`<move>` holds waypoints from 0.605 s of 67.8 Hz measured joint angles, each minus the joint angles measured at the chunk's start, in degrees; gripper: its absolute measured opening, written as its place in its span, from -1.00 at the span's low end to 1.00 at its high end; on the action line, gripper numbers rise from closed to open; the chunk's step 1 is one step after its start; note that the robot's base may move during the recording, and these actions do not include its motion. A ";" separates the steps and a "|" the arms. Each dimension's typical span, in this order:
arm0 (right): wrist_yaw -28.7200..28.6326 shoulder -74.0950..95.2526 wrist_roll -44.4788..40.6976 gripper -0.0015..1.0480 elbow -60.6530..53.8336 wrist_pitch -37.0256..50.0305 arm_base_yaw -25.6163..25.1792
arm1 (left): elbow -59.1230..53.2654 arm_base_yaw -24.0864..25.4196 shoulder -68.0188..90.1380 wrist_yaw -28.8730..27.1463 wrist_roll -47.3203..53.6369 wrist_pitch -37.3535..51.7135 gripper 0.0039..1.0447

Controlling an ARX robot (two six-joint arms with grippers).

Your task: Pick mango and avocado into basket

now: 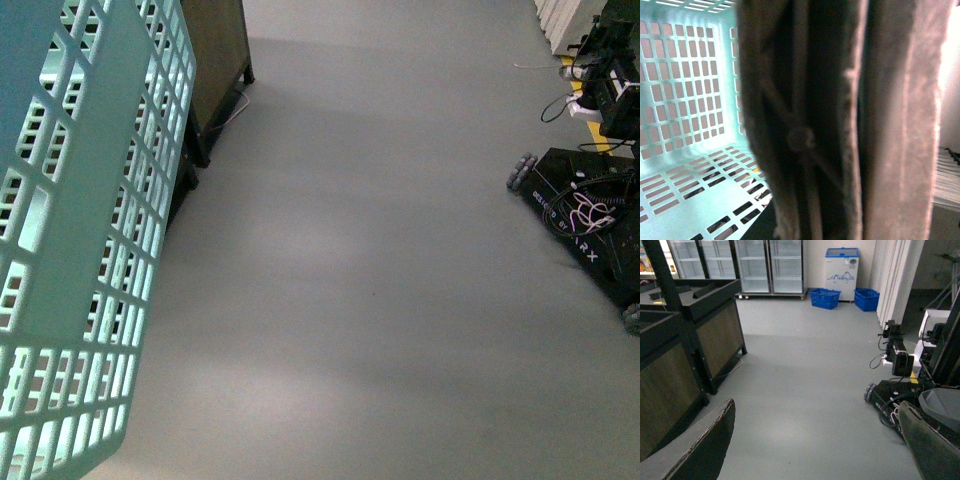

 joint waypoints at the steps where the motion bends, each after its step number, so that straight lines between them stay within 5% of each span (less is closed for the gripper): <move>1: -0.04 0.00 -0.02 0.83 0.00 0.00 0.00 | 0.00 0.00 0.00 0.02 0.00 0.00 -0.75; 41: 0.00 0.00 0.00 0.83 0.00 0.00 0.02 | 0.00 0.00 -0.02 0.02 -0.07 0.00 -0.75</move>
